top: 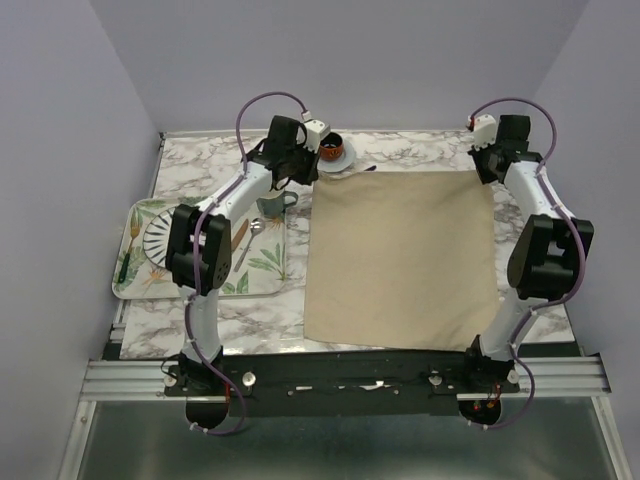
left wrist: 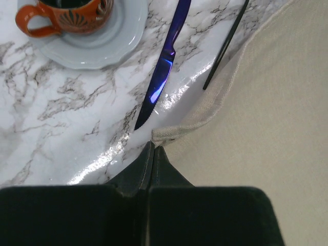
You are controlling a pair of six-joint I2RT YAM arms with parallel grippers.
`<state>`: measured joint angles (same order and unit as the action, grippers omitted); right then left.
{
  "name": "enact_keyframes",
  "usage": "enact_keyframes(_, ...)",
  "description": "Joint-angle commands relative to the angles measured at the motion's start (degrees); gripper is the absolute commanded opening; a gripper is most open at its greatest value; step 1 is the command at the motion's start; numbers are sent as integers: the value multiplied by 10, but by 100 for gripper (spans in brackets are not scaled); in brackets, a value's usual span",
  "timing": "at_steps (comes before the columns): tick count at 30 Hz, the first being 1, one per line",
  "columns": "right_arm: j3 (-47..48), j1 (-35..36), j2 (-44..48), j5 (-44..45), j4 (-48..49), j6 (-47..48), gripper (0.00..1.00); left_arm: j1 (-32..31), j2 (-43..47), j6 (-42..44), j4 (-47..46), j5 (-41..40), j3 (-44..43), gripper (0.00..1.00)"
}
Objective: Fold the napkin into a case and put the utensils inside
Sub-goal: Fold and flatten the napkin at the center of the board.
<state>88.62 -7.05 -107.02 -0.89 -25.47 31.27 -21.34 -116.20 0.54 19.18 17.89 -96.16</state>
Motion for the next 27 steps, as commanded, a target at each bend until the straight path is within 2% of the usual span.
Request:
enact_keyframes(1,24,-14,19,-43,-35,7,1,1,38,75,46,40,-39,0)
enact_keyframes(7,9,-17,66,-95,-69,20,1,5,69,117,66,74,-25,0)
enact_keyframes(15,-49,-54,167,-142,-117,49,1,17,177,156,74,129,71,0)
enact_keyframes(20,-149,-59,237,-142,-135,104,1,17,225,190,117,169,128,0)
enact_keyframes(27,-279,-60,283,-107,-146,158,1,16,272,238,156,162,222,0)
